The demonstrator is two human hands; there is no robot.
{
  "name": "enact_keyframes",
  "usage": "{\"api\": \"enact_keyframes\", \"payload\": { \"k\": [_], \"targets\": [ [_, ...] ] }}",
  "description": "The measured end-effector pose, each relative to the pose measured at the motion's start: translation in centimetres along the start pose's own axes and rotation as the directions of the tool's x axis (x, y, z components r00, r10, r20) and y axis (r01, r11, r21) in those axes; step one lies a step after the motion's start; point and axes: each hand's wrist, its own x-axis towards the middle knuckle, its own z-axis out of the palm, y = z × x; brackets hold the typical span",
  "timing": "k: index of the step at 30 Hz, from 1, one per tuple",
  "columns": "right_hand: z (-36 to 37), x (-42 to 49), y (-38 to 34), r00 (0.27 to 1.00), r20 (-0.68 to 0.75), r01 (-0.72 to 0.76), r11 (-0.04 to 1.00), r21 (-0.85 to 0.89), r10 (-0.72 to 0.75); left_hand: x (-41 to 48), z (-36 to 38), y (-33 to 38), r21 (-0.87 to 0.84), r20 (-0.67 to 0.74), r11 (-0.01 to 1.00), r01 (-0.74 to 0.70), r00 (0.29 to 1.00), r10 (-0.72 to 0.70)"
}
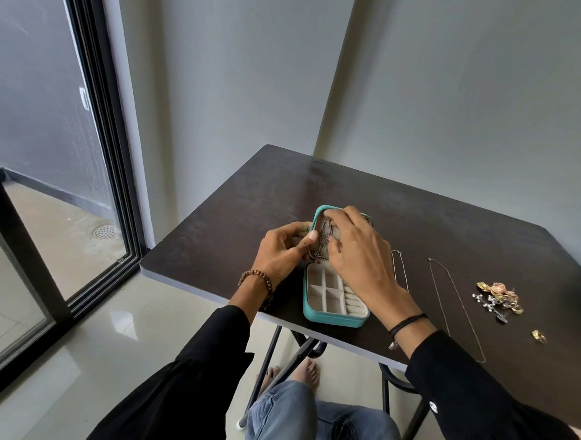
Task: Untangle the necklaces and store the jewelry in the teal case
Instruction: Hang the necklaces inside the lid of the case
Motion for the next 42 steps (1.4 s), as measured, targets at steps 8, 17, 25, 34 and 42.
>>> {"api": "enact_keyframes", "payload": {
  "k": [8,17,25,34,42],
  "targets": [
    [0.5,-0.8,-0.8,0.996,-0.074,0.038,0.995,-0.096,-0.045,0.0,-0.2,0.1,0.016,-0.001,0.999,-0.028,1.0,0.028],
    [0.0,-1.1,-0.2,0.998,-0.058,-0.001,1.0,0.0,0.001,0.1,-0.2,0.1,0.008,-0.015,1.0,-0.018,1.0,0.018],
    [0.9,-3.6,1.0,0.999,0.008,-0.051,0.996,0.073,0.05,0.3,-0.3,0.0,0.064,-0.109,0.997,0.038,0.994,-0.031],
    [1.2,-5.3,2.1,0.994,0.092,-0.069,0.978,0.196,0.052,0.2,-0.2,0.3,0.081,-0.252,0.991,0.107,0.964,-0.084],
    [0.3,-5.1,2.9,0.988,0.116,-0.129,0.944,0.305,0.098,0.0,0.0,1.9,0.441,-0.271,0.89,0.113,0.962,0.012]
  ]
}}
